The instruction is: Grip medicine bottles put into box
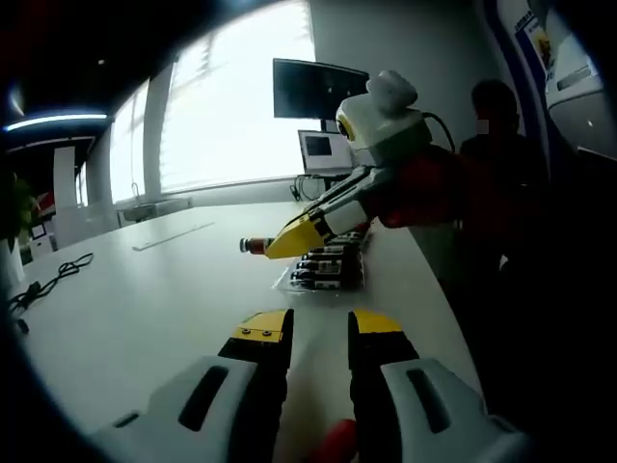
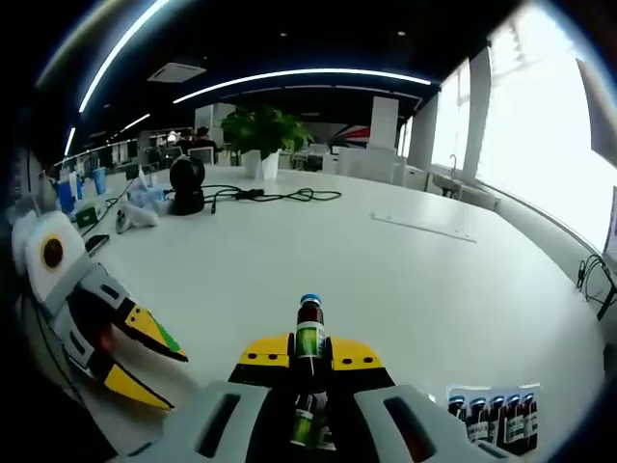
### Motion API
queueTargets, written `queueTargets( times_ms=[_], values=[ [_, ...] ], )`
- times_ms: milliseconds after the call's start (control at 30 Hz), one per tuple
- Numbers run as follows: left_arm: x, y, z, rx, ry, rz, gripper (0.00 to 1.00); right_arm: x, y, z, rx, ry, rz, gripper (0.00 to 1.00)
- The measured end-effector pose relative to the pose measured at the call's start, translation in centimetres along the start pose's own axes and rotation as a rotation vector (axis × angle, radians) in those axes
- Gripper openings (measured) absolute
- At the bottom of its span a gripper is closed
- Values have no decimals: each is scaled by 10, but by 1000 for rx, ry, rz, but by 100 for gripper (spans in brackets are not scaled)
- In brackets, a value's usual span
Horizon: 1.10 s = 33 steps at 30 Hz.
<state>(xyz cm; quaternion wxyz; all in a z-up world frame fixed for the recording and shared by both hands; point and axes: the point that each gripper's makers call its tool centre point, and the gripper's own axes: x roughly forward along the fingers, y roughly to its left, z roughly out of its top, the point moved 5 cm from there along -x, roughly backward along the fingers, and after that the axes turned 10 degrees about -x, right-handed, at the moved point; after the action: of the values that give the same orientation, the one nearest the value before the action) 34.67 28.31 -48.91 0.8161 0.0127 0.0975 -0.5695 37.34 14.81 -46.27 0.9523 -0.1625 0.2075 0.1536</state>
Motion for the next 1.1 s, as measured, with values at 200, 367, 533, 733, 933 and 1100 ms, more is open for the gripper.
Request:
queueTargets(
  times_ms=[200,367,533,733,933,1100],
  values=[
    [0,1,0,-22,0,-3,16,-8,6,-4,6,3,-4,7],
    [0,0,0,-20,1,-4,16,-16,11,-13,22,19,-14,7],
    [1,-1,0,-19,2,-6,16,-20,16,-16,32,24,-10,7],
    [1,0,0,-21,3,-5,16,-23,21,-17,42,24,-7,7],
    [1,0,0,-22,3,-5,16,-24,23,-22,54,39,-7,7],
    [1,0,-1,-20,6,-6,16,-24,26,-22,66,42,-1,7]
  ],
)
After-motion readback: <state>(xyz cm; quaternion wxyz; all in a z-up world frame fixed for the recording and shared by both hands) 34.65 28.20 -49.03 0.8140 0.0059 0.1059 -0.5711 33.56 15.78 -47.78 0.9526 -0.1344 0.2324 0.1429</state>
